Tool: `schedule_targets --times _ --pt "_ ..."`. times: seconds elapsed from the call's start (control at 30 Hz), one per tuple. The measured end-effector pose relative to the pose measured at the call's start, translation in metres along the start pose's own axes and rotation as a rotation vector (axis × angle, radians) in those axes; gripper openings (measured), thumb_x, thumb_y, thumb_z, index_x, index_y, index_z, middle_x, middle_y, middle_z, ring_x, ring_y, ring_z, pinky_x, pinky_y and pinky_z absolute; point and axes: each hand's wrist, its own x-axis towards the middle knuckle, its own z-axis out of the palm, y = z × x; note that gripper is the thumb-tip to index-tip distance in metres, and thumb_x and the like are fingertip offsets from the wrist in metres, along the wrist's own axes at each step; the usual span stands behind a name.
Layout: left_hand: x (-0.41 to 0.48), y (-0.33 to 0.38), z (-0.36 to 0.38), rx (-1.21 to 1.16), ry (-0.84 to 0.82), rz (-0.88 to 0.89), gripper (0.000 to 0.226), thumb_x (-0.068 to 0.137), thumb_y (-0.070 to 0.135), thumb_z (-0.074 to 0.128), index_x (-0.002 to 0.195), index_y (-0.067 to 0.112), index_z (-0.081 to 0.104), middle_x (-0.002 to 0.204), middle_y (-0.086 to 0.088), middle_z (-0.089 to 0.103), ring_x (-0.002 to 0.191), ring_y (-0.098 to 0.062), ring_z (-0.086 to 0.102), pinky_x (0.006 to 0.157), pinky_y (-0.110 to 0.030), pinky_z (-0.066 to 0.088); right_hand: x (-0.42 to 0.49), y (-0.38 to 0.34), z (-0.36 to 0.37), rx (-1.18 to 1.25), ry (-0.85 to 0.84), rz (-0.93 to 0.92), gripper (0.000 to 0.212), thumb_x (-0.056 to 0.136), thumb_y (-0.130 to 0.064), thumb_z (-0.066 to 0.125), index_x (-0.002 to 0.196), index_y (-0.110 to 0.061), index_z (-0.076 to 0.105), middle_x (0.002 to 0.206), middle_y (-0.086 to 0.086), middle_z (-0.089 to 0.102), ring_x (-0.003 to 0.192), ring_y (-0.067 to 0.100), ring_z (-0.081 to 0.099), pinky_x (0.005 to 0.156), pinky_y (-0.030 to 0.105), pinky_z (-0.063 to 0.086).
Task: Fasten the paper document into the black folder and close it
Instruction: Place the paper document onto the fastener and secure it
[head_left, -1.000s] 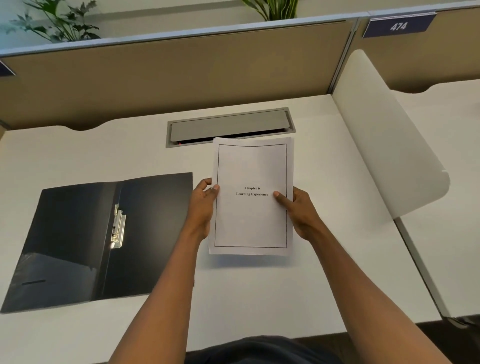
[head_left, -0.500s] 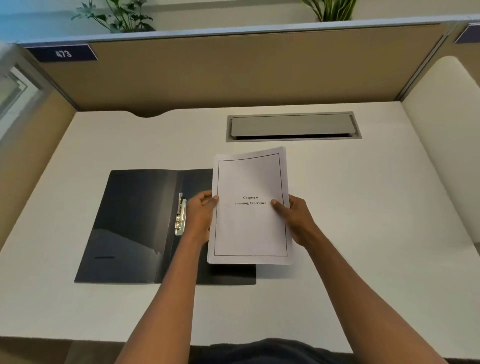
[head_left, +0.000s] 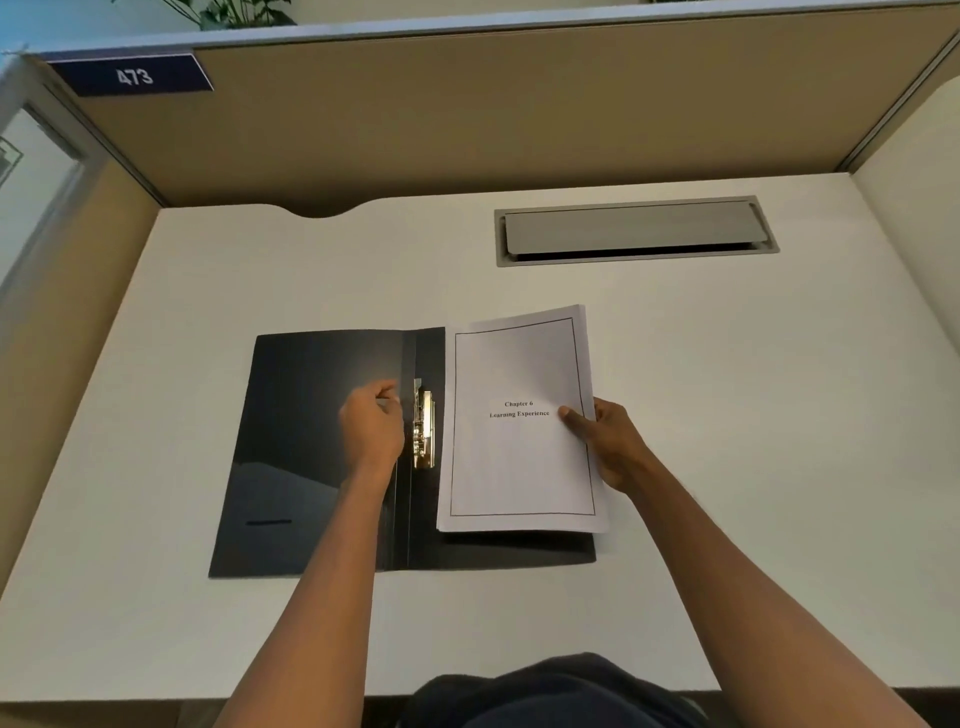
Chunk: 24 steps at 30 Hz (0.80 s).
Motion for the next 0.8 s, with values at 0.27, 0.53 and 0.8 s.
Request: schedule_targets --times 0.27,0.53,0.8 --pt "0.012 -0.03 -0.006 0.039 -0.364 -0.073 0.056 0.094 0.007 0.07 0.147 0.013 0.054 0.111 -0.006 0.071 0.108 -0.022 0.066 0.103 -0.034 0.052 0.001 0.004 0.016 -0.027 0.023 0.018 0.009 0.094 -0.017 0.071 0.102 -0.018 0.074 0.099 0.003 0.081 0.088 0.023 0.078 0.068 0.031 0.063" --pt "0.017 -0.041 -0.003 -0.016 -0.407 -0.072 0.065 0.089 0.005 0.076 0.148 0.017 0.051 0.106 -0.003 0.065 0.103 -0.022 0.067 0.093 -0.033 0.056 0.0 0.006 0.025 -0.028 0.034 0.035 0.019 0.095 -0.014 0.069 0.113 -0.009 0.071 0.105 0.009 0.079 0.09 0.025 0.077 0.074 0.035 0.064" --pt "0.018 -0.044 -0.002 -0.032 -0.402 -0.063 0.065 0.089 0.005 0.075 0.148 0.016 0.051 0.107 -0.002 0.064 0.101 -0.021 0.066 0.089 -0.031 0.056 0.003 0.013 0.036 -0.103 0.06 0.064 0.034 0.093 -0.017 0.072 0.121 0.001 0.066 0.112 0.017 0.076 0.1 0.033 0.075 0.089 0.046 0.061"
